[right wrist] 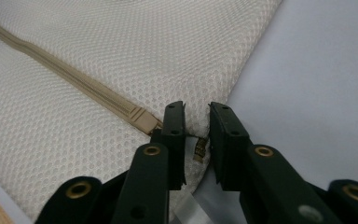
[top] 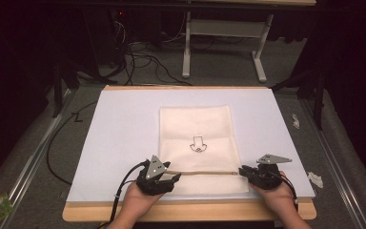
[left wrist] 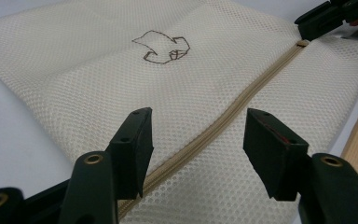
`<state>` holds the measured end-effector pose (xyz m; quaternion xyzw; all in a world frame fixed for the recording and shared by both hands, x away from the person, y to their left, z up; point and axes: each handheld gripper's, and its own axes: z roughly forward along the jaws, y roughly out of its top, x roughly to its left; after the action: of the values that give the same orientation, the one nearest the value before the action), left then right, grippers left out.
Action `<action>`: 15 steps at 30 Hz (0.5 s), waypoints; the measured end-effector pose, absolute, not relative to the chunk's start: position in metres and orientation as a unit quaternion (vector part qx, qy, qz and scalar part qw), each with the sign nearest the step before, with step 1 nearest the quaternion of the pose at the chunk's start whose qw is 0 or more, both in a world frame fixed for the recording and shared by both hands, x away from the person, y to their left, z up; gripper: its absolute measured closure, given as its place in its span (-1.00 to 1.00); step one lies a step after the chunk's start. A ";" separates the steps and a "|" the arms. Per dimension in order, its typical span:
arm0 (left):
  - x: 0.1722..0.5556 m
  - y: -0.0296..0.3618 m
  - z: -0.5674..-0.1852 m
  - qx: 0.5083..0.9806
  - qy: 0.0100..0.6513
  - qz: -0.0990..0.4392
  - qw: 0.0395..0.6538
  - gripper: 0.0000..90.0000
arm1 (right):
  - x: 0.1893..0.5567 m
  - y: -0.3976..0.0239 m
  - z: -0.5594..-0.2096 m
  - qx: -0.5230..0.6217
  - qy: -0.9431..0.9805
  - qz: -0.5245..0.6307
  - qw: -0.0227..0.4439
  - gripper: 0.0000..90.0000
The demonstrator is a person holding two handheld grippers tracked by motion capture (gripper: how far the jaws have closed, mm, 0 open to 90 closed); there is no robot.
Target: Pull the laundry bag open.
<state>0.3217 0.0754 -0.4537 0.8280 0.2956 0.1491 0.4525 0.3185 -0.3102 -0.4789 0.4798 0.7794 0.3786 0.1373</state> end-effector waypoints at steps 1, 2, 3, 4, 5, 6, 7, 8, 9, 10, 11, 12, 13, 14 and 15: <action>0.322 0.075 -0.454 0.827 0.296 0.149 0.453 -0.05 | 0.318 -0.310 -0.479 0.478 0.781 0.377 0.138 0.78; 0.322 0.075 -0.454 0.827 0.297 0.149 0.454 -0.05 | 0.318 -0.309 -0.478 0.476 0.783 0.376 0.137 0.82; 0.322 0.075 -0.454 0.827 0.297 0.149 0.454 -0.05 | 0.318 -0.309 -0.478 0.476 0.783 0.376 0.137 0.82; 0.322 0.075 -0.454 0.828 0.295 0.148 0.453 -0.05 | 0.317 -0.308 -0.477 0.469 0.788 0.371 0.145 0.88; 0.322 0.075 -0.454 0.828 0.295 0.147 0.453 -0.05 | 0.317 -0.307 -0.476 0.468 0.789 0.371 0.147 0.88; 0.322 0.075 -0.454 0.828 0.295 0.147 0.453 -0.05 | 0.316 -0.307 -0.475 0.467 0.788 0.371 0.149 0.89; 0.321 0.074 -0.454 0.828 0.295 0.144 0.455 -0.05 | 0.316 -0.307 -0.473 0.467 0.786 0.375 0.152 0.89; 0.321 0.074 -0.454 0.828 0.295 0.143 0.456 -0.05 | 0.315 -0.307 -0.470 0.465 0.784 0.380 0.157 0.90; 0.321 0.073 -0.454 0.827 0.295 0.139 0.458 -0.04 | 0.315 -0.307 -0.469 0.462 0.784 0.383 0.162 0.90; 0.321 0.072 -0.454 0.827 0.294 0.137 0.459 -0.04 | 0.314 -0.306 -0.466 0.460 0.781 0.387 0.167 0.90; 0.321 0.072 -0.454 0.827 0.294 0.137 0.459 -0.03 | 0.314 -0.306 -0.466 0.460 0.781 0.387 0.167 0.90; 0.320 0.069 -0.454 0.829 0.292 0.131 0.459 -0.02 | 0.313 -0.306 -0.462 0.456 0.779 0.394 0.173 0.90; 0.320 0.067 -0.455 0.828 0.294 0.128 0.460 -0.02 | 0.312 -0.306 -0.461 0.454 0.778 0.397 0.177 0.90; 0.320 0.065 -0.456 0.827 0.295 0.123 0.463 -0.02 | 0.311 -0.306 -0.459 0.451 0.777 0.403 0.174 0.90; 0.320 0.065 -0.456 0.827 0.295 0.123 0.463 -0.01 | 0.311 -0.306 -0.458 0.451 0.775 0.407 0.172 0.90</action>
<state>0.3197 0.0648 -0.4559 0.8269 0.2954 0.1227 0.4625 0.3106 -0.3059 -0.4577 0.4510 0.7753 0.4072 0.1722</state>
